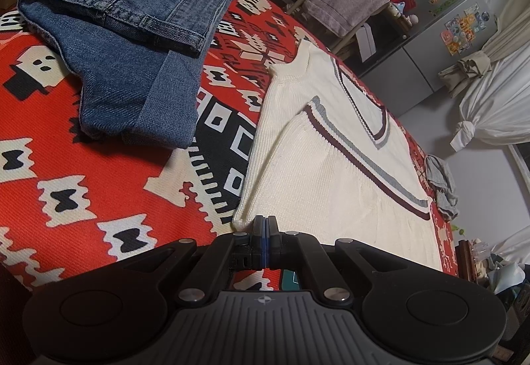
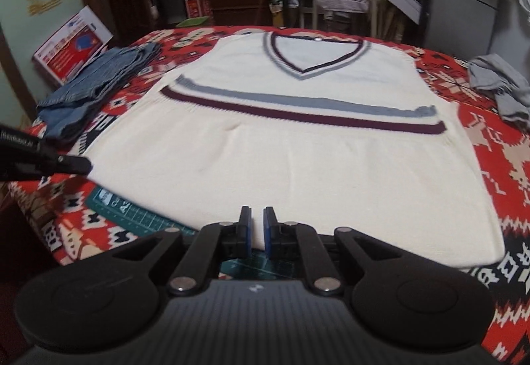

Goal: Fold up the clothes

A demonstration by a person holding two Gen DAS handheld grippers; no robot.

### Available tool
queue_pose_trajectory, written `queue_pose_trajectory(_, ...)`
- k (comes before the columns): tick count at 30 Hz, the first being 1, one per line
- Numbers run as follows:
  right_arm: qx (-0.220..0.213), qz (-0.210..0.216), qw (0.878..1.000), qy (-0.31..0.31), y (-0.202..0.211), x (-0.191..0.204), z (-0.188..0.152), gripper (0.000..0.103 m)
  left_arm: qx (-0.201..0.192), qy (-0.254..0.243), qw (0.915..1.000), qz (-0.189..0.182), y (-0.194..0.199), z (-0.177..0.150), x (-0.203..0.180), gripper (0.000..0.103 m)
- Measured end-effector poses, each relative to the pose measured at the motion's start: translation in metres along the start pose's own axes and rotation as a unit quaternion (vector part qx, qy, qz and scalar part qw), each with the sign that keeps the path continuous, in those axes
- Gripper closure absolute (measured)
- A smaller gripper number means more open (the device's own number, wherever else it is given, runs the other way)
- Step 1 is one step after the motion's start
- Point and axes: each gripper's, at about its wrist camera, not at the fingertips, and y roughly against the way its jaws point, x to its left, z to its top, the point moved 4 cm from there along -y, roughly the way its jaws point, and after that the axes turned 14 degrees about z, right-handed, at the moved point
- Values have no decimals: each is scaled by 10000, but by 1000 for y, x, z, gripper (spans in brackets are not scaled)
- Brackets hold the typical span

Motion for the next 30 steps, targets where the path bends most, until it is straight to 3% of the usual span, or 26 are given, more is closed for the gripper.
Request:
queue_pose_trajectory(8, -176, -496, 9956, -780, 38, -70, -12, 98, 7, 17, 10000, -20, -1, 0, 0, 101)
queue_pose_trajectory(15, -349, -1208, 9812, -1461, 77, -144, -29, 97, 10, 16, 10000, -18, -1, 1, 0, 101)
queue_pose_trajectory(20, -546, -1336, 9729, -1805, 94, -177, -32, 98, 9, 16, 10000, -13, -1, 0, 0, 101)
queue_pose_trajectory(24, -492, -1257, 9748, -1774, 88, -168, -29, 94, 4, 10, 10000, -1, -1, 0, 0, 101)
queue_pose_trajectory(30, -323, -646, 9899, -1218, 57, -108, -15, 94, -1, 7, 10000, 2, -1, 0, -1, 101)
